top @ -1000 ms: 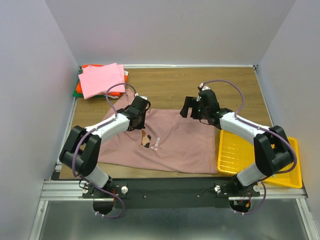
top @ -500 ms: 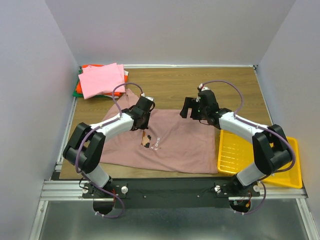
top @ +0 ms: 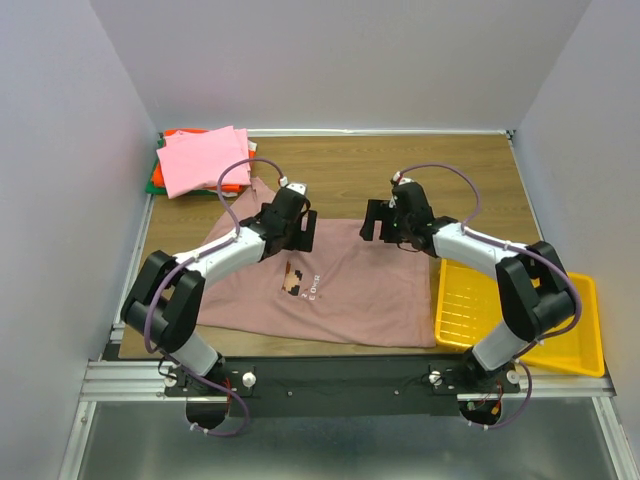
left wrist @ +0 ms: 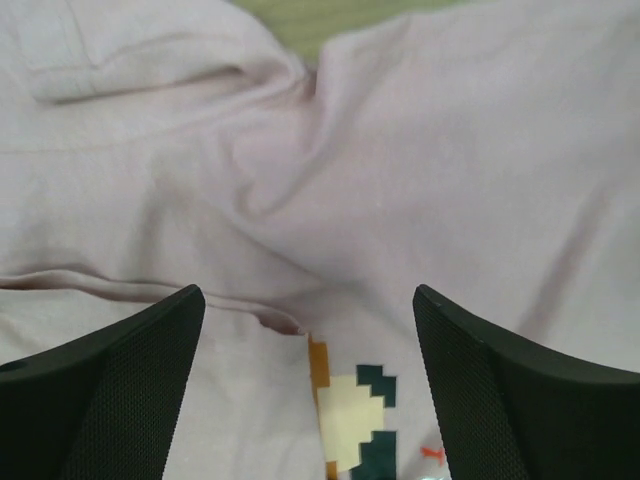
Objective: Fold and stack the t-shirts
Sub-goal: Fold the tshirt
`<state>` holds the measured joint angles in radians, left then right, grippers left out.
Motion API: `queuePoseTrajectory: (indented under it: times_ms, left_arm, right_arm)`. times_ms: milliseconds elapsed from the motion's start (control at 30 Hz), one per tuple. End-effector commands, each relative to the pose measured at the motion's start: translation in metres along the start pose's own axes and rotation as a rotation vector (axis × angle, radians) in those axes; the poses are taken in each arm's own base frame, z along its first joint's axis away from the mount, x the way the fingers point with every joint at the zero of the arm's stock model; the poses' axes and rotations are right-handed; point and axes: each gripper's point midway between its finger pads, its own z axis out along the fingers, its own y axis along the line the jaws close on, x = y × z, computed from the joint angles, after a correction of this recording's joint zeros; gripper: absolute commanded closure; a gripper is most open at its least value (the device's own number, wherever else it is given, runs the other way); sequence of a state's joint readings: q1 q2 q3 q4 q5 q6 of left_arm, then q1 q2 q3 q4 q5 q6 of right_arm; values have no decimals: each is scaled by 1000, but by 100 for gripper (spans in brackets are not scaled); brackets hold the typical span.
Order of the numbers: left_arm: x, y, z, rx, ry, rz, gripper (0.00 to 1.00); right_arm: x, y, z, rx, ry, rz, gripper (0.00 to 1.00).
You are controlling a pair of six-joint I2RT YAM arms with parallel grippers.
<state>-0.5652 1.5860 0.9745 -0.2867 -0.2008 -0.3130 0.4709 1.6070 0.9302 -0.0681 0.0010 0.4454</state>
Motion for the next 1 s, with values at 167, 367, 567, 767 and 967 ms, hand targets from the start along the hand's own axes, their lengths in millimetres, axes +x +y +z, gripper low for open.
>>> queuePoseTrajectory:
  times_ms: [167, 367, 567, 767, 967]
  left_arm:
    - [-51, 14, -6, -103, -253, -234, 4]
    - [-95, 13, 0, -102, -337, -257, 4]
    - [-123, 42, 25, -172, -328, -261, 4]
    - [-139, 78, 28, -238, -346, -249, 6]
    - [-130, 95, 24, -293, -333, -258, 7]
  right_arm:
    - [-3, -10, 12, 55, 0, -9, 2]
    - [-18, -36, 14, 215, -51, 5, 1]
    - [-19, -86, 19, 359, -18, 59, 2]
    - [-23, -132, 12, 441, -4, 103, 2]
    - [-26, -146, 13, 471, 8, 103, 5]
